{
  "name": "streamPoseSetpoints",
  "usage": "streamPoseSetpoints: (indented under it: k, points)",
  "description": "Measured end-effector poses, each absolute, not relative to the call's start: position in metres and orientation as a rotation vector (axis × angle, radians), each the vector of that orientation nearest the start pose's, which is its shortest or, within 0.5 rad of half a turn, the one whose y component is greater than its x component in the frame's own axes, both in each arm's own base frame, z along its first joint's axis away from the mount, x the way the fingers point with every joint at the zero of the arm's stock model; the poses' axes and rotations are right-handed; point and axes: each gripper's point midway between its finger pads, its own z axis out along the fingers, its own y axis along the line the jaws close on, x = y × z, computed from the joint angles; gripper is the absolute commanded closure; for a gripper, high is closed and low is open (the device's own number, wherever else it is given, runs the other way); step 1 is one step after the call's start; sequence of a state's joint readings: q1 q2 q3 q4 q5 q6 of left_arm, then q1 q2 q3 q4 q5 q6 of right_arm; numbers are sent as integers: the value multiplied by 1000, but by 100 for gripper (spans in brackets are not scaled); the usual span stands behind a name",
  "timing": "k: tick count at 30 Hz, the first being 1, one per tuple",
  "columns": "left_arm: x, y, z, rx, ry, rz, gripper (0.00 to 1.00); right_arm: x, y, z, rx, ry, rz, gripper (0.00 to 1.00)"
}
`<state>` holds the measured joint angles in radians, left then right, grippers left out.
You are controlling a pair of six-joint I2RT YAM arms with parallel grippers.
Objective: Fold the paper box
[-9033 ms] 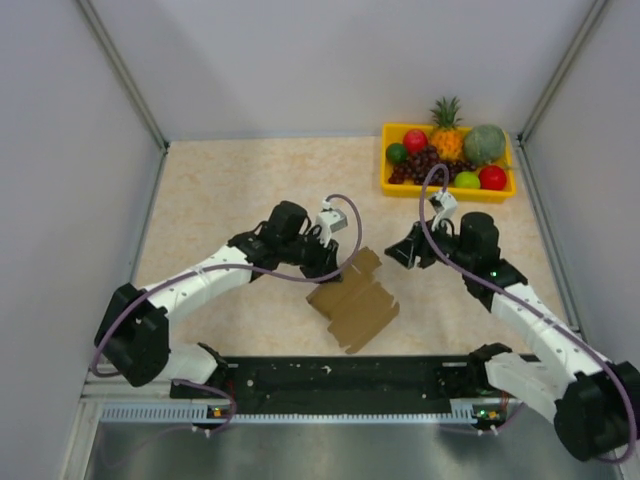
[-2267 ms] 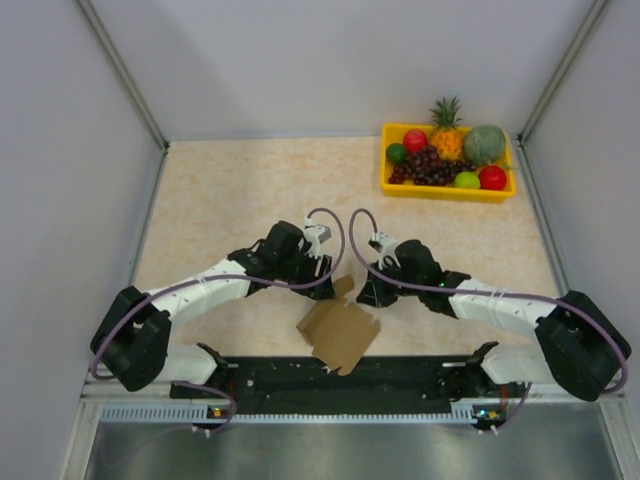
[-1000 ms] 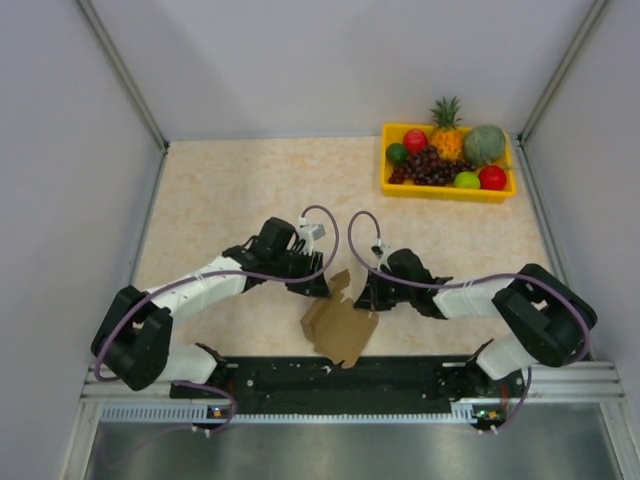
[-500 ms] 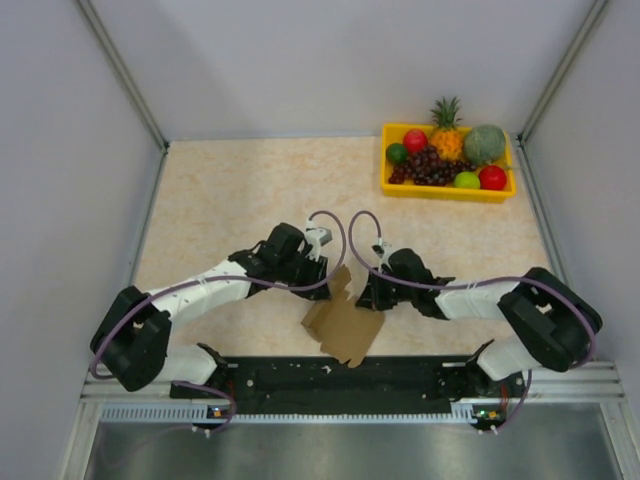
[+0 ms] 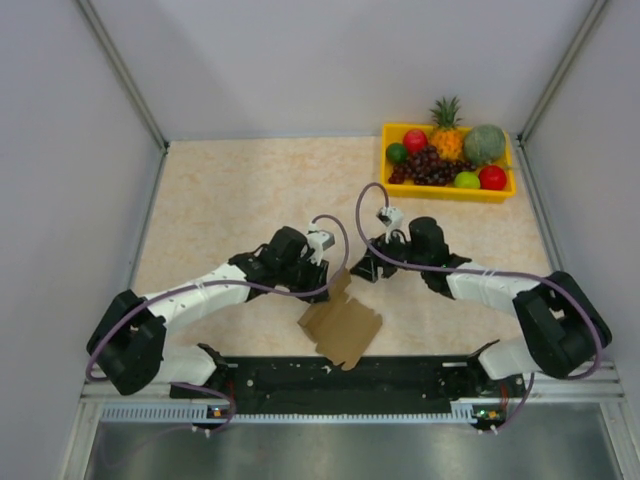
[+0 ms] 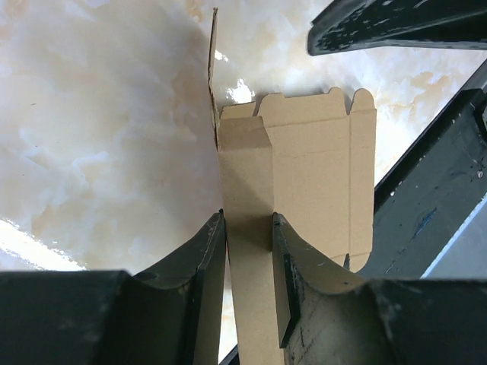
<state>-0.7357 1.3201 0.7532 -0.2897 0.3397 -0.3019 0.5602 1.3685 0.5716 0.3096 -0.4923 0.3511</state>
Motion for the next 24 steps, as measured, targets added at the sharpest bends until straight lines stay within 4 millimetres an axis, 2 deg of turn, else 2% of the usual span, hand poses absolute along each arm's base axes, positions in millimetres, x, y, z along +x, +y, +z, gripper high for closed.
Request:
streamPoseSetpoints:
  k: [2,6,12,18,23,24]
  points:
    - [188,-264,85,729,2456,-847,70,256,273,97,-638,2045,1084,30]
    - [188,-265,89,766,2444,-842,70,252,287,94,-794,1897,1225,30]
    - [187,-267,94,812,2429,-860,69,250,292,70,-885,1853,1333,35]
    - [188,-268,98,861,2418,-857,68,248,299,79,-943,1733,1394,44]
    - [188,-270,101,894,2415,-868,69,246,300,85,-970,1688,1418,57]
    - [188,-270,101,898,2414,-868,69,245,301,85,-974,1683,1422,57]
